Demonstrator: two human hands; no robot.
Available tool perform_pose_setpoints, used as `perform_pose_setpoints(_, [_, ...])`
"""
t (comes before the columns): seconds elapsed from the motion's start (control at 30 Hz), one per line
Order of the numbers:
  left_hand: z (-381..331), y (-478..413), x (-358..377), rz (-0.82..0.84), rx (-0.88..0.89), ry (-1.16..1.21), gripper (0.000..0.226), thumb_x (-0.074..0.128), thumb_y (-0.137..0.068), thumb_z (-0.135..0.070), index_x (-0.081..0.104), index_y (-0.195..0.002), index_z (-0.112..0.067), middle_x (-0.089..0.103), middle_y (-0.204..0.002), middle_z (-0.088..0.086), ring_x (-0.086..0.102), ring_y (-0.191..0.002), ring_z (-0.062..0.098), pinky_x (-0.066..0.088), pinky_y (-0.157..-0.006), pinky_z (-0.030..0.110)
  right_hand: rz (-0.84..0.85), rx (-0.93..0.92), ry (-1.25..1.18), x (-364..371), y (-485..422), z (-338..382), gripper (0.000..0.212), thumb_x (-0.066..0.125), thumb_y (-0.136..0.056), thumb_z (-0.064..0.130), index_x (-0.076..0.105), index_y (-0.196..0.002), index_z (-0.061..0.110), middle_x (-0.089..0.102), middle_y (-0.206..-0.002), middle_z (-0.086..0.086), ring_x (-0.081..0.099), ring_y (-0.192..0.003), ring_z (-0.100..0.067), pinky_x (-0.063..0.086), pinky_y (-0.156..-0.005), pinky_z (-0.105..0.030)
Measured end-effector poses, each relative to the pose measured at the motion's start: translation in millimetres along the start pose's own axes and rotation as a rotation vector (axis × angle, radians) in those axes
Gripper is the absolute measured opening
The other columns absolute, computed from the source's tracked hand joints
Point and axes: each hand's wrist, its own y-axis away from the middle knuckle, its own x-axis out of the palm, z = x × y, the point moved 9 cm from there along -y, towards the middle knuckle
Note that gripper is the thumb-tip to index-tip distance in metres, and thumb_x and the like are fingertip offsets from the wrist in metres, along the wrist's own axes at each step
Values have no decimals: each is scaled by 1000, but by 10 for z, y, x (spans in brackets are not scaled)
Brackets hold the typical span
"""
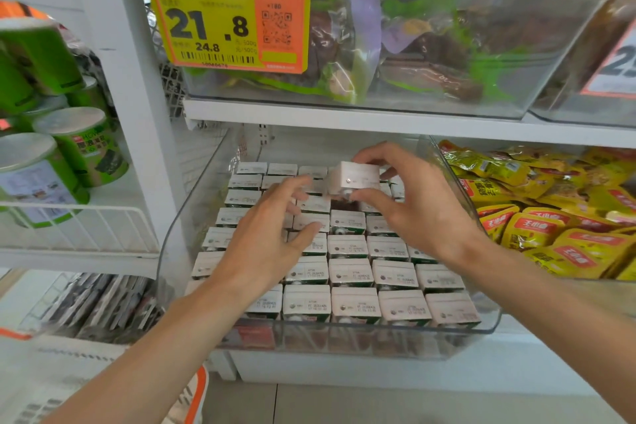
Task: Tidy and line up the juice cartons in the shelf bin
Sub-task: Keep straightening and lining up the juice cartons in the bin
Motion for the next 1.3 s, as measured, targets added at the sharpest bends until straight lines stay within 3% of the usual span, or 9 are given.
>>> perform_pose_setpoints(0.1, [-165, 13, 27, 55, 54, 67, 73, 72, -90, -49, 34, -153, -53, 51, -148, -25, 47, -133, -6, 44, -106, 24, -15, -30, -150, -48, 201, 125, 35, 81, -92, 24, 65, -122, 26, 69, -113, 22, 63, -107, 6, 48, -94, -10])
perform_pose_setpoints(0.23, [-296, 33, 19, 65, 80, 215, 42, 76, -88, -37, 64, -128, -41, 71, -119, -28, 65, -113, -7, 53, -97, 21, -11, 109, -468, 42, 342, 94, 36, 83, -89, 19, 70, -122, 20, 76, -111, 11, 73, -106, -11, 58, -94, -25])
perform_pose_setpoints(0.33, [-254, 39, 35, 90, -7, 407, 37, 77, -88, -28, 67, -122, -36, 76, -115, -22, 72, -108, 0, 55, -96, 23, -50, 242, -626, 109, 418, -18, 41, 85, -85, 22, 69, -123, 23, 76, -110, 11, 75, -102, -7, 59, -85, -18])
perform_pose_setpoints(0.43, [-219, 43, 9, 74, -56, 481, 46, 75, -81, -42, 66, -126, -35, 78, -115, -19, 73, -110, 2, 54, -97, 30, -52, 346, -680, 184, 469, -121, 31, 84, -86, 26, 72, -114, 23, 80, -102, 8, 77, -94, -8, 59, -82, -18])
perform_pose_setpoints(0.6, [-163, 68, 92, 130, -107, 514, 42, 73, -84, -45, 65, -125, -43, 79, -107, -19, 75, -101, 2, 59, -82, 17, -56, 480, -786, 300, 541, -239, 21, 83, -89, 26, 76, -108, 21, 82, -97, 1, 79, -90, -14, 62, -77, -21])
perform_pose_setpoints(0.7, [-151, 74, 127, 134, -129, 569, 34, 60, -97, -39, 67, -130, -32, 80, -111, -8, 78, -101, 13, 59, -84, 18, -82, 544, -836, 341, 589, -311, 16, 83, -91, 22, 77, -105, 17, 81, -94, 0, 79, -83, -13, 60, -73, -18])
perform_pose_setpoints(1.0, [-120, 47, 183, 140, -157, 591, 30, 50, -105, -35, 66, -131, -34, 80, -112, -8, 77, -104, 14, 60, -89, 23, -114, 535, -830, 276, 584, -342, 21, 87, -84, 31, 80, -100, 18, 82, -95, 2, 79, -89, -14, 60, -72, -17])
perform_pose_setpoints(1.1, [-103, 43, 187, 131, -168, 606, 32, 49, -104, -40, 67, -129, -33, 80, -112, -6, 77, -105, 14, 60, -92, 29, -91, 530, -841, 279, 572, -335, 24, 87, -83, 29, 80, -101, 15, 82, -98, 1, 79, -92, -17, 63, -79, -24])
perform_pose_setpoints(1.3, [-75, 55, 182, 113, -206, 628, 31, 44, -109, -37, 72, -121, -31, 81, -111, -4, 77, -104, 14, 59, -93, 24, -79, 549, -844, 288, 600, -350, 22, 86, -85, 25, 80, -103, 15, 82, -101, -1, 79, -97, -19, 64, -86, -31])
